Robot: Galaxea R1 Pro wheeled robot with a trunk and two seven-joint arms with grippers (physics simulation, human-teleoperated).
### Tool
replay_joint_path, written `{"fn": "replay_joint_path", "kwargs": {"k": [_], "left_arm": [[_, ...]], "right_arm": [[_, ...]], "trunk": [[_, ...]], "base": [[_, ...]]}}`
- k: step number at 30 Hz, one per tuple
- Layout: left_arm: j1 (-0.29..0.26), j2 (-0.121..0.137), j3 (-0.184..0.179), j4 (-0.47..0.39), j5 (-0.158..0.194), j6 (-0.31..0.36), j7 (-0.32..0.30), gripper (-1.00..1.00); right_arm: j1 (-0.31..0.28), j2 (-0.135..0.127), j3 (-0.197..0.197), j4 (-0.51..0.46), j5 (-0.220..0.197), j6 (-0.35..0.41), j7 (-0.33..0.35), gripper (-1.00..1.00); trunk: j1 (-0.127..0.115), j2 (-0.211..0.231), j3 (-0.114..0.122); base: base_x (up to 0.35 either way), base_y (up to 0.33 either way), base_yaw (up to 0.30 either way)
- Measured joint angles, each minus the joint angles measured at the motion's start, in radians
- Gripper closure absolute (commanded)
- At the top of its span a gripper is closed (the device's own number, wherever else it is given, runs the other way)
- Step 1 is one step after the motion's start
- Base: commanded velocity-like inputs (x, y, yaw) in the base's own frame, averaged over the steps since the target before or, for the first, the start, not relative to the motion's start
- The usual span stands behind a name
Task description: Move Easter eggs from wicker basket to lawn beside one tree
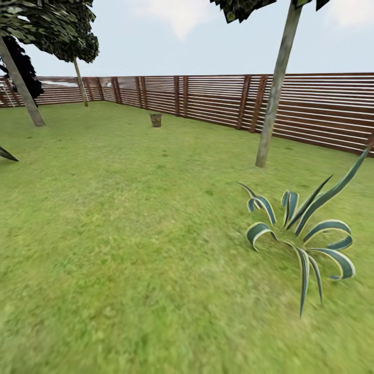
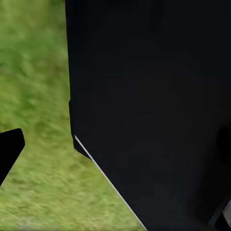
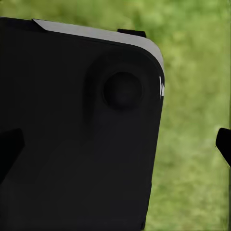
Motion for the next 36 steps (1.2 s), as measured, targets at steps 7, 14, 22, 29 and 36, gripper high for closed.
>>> {"fn": "replay_joint_path", "kwargs": {"k": [7,14,22,29,36], "left_arm": [[0.0,0.0,0.0,0.0,0.0,0.0,0.0,-1.0],[0.0,0.0,0.0,0.0,0.0,0.0,0.0,-1.0],[0.0,0.0,0.0,0.0,0.0,0.0,0.0,-1.0],[0.0,-0.001,0.0,0.0,0.0,0.0,0.0,-1.0],[0.0,-0.002,0.0,0.0,0.0,0.0,0.0,-1.0]], "right_arm": [[0.0,0.0,0.0,0.0,0.0,0.0,0.0,-1.0],[0.0,0.0,0.0,0.0,0.0,0.0,0.0,-1.0],[0.0,-0.002,0.0,0.0,0.0,0.001,0.0,-1.0],[0.0,-0.004,0.0,0.0,0.0,0.001,0.0,-1.0],[0.0,-0.003,0.0,0.0,-0.001,0.001,0.0,-1.0]], "trunk": [[0.0,0.0,0.0],[0.0,0.0,0.0],[0.0,0.0,0.0],[0.0,0.0,0.0],[0.0,0.0,0.0]], "base": [[0.33,0.08,0.268],[0.33,0.08,0.268],[0.33,0.08,0.231],[0.33,0.08,0.018],[0.33,0.08,0.0]]}}
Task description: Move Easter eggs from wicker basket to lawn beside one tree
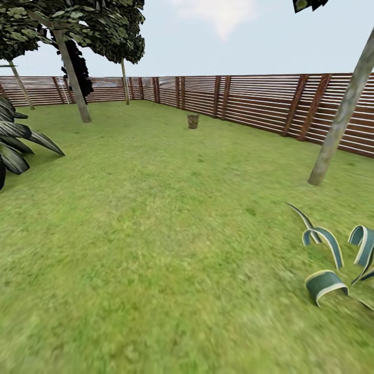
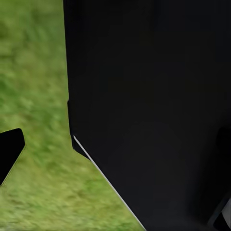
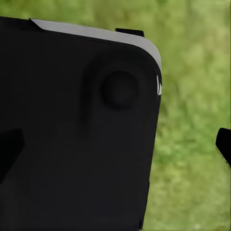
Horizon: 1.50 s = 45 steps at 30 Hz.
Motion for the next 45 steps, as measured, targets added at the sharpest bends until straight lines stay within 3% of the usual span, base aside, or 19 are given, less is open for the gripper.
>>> {"fn": "replay_joint_path", "kwargs": {"k": [10,29,45], "left_arm": [[0.0,0.002,0.0,0.0,0.0,0.0,0.0,-1.0],[0.0,0.001,0.0,0.0,0.0,0.0,0.0,-1.0],[0.0,0.002,-0.001,0.0,0.0,0.0,-0.001,-1.0]], "right_arm": [[0.0,-0.003,0.0,0.0,0.0,0.0,0.0,-1.0],[0.0,-0.004,0.001,0.0,-0.001,0.0,0.0,-1.0],[0.0,0.003,0.009,-0.003,0.024,0.001,0.001,-1.0]], "trunk": [[0.0,0.0,0.0],[0.0,0.0,0.0],[0.0,0.0,0.0]], "base": [[0.33,0.08,-0.154],[0.33,0.08,-0.004],[0.33,0.08,0.0]]}}
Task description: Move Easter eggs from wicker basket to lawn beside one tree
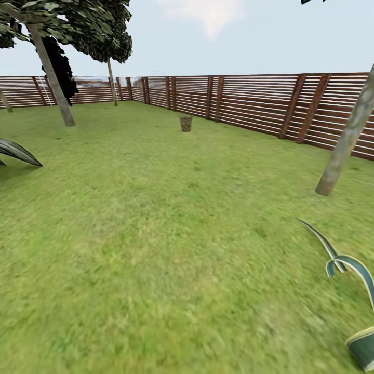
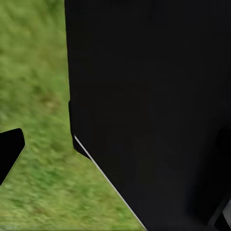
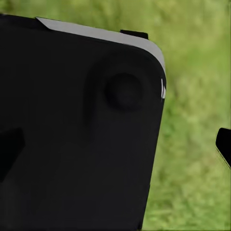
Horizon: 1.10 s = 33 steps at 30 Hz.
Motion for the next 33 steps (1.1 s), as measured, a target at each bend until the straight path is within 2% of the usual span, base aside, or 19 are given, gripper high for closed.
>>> {"fn": "replay_joint_path", "kwargs": {"k": [7,13,33], "left_arm": [[0.0,0.0,0.0,0.0,0.0,0.0,0.001,-1.0],[0.0,-0.002,0.001,0.0,0.0,0.0,0.001,-1.0],[0.0,0.0,0.001,0.0,0.0,0.0,0.001,-1.0]], "right_arm": [[0.0,-0.007,0.0,0.002,-0.005,0.001,-0.001,-1.0],[0.0,0.0,0.001,-0.002,0.003,0.0,-0.001,-1.0],[0.0,-0.005,0.001,-0.001,-0.001,0.001,-0.001,-1.0]], "trunk": [[0.0,0.0,0.0],[0.0,0.0,0.0],[0.0,0.0,0.0]], "base": [[0.33,0.079,0.0],[0.33,0.079,0.0],[0.33,0.079,0.0]]}}
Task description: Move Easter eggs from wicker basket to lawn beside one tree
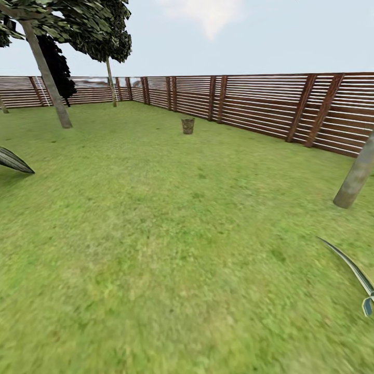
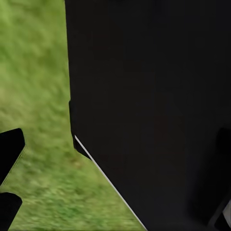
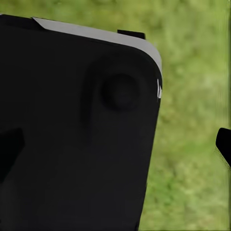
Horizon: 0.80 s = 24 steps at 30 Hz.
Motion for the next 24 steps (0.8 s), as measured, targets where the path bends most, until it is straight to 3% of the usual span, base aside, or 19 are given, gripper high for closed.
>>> {"fn": "replay_joint_path", "kwargs": {"k": [24], "left_arm": [[0.0,0.0,0.0,0.0,0.0,0.0,0.0,-1.0]], "right_arm": [[0.0,0.004,0.0,0.0,0.001,0.0,0.0,-1.0]], "trunk": [[0.0,0.0,0.0]], "base": [[0.33,0.079,0.0]]}}
